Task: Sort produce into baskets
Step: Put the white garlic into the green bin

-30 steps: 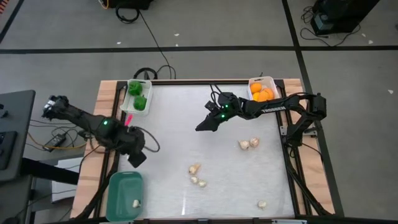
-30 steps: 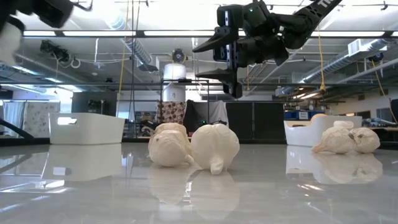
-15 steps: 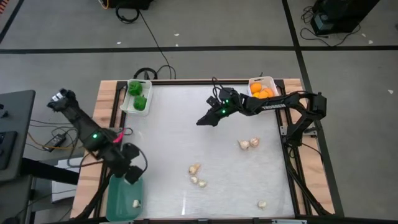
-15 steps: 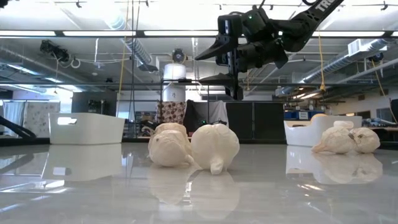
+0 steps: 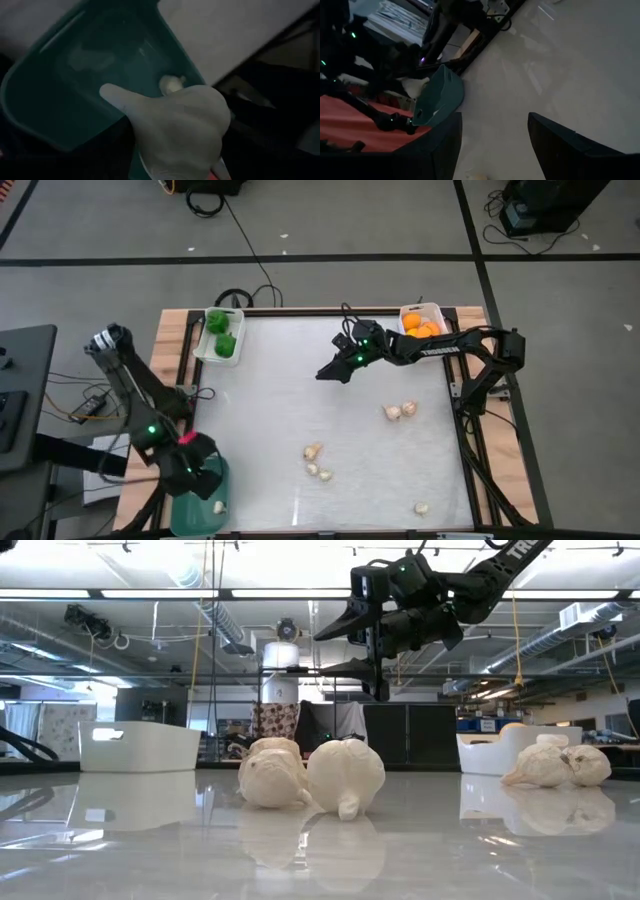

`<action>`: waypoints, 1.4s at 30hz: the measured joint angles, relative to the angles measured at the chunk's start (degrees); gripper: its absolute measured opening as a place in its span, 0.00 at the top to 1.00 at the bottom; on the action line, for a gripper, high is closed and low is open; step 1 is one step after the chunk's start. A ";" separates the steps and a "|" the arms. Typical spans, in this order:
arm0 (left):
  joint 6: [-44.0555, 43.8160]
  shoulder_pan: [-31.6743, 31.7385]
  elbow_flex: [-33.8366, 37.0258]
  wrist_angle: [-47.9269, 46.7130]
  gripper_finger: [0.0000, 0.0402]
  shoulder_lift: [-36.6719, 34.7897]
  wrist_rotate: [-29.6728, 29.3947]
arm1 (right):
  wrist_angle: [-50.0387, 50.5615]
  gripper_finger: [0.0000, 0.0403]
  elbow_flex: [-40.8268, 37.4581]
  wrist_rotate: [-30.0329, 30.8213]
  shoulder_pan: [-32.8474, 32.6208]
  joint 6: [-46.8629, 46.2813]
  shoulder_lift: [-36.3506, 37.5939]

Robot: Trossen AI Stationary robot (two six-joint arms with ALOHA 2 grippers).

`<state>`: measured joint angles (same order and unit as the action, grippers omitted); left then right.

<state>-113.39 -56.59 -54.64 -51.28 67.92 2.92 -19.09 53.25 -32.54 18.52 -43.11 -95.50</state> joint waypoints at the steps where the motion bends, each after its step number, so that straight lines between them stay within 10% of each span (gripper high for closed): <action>1: 0.49 -0.10 0.43 0.80 0.36 1.07 -0.04 | -0.04 0.41 0.00 0.21 0.00 -0.16 0.00; 42: -4.30 0.72 0.65 2.81 0.29 12.48 8.58 | 7.14 0.41 0.00 4.55 -0.55 5.25 0.00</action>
<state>-117.69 -55.88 -54.00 -48.47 80.40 11.50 -11.96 53.25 -27.99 17.98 -37.86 -95.50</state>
